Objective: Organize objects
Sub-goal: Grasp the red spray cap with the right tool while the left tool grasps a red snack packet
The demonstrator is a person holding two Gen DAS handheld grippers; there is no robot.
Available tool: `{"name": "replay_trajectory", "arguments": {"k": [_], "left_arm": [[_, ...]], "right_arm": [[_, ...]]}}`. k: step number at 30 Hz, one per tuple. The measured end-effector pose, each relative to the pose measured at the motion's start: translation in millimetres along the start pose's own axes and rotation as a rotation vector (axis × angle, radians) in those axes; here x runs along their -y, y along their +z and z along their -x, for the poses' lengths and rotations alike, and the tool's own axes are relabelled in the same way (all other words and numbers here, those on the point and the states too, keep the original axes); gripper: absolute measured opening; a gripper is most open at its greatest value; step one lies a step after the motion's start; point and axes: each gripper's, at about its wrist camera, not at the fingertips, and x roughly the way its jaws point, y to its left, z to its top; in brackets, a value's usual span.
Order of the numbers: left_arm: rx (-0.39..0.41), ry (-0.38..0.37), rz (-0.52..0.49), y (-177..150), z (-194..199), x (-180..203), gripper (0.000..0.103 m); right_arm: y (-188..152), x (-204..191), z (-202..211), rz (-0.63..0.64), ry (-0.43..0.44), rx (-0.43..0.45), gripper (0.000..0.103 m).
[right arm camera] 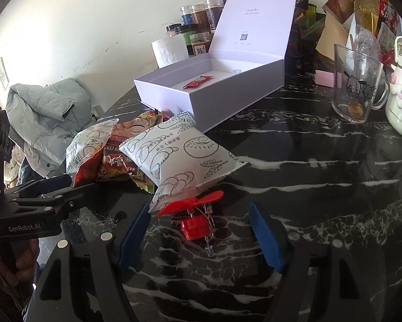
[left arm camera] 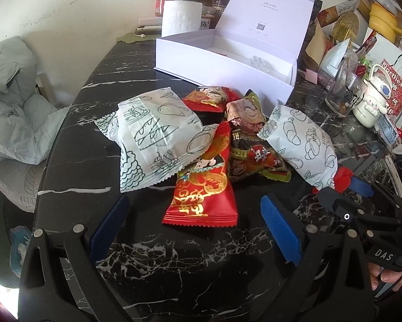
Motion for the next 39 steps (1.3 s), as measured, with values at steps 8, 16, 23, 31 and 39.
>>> {"name": "replay_trajectory", "arguments": {"k": [8,16,23,31,39], "left_arm": [[0.006,-0.024,0.006,1.9,-2.8,2.0,0.063],[0.001,-0.009,-0.024,-2.1,-0.1,10.2,0.04],[-0.031,-0.059,-0.01,-10.8,9.9,9.7,0.039],[-0.074,-0.082,-0.058,-26.2,23.6,13.6,0.039],[-0.061,-0.045,-0.131,-32.8,26.2,24.6,0.044]], "right_arm": [[-2.5,4.3,1.0,0.003,0.01,0.006,0.047],[-11.3,1.9,8.1,0.036,0.008,0.016,0.044],[-18.8,2.0,17.0,0.051,0.0,0.014,0.041],[-34.4,-13.6,27.6,0.105,0.027,0.01,0.041],[-40.2,-19.6,30.1,0.135,0.035,0.025,0.055]]}}
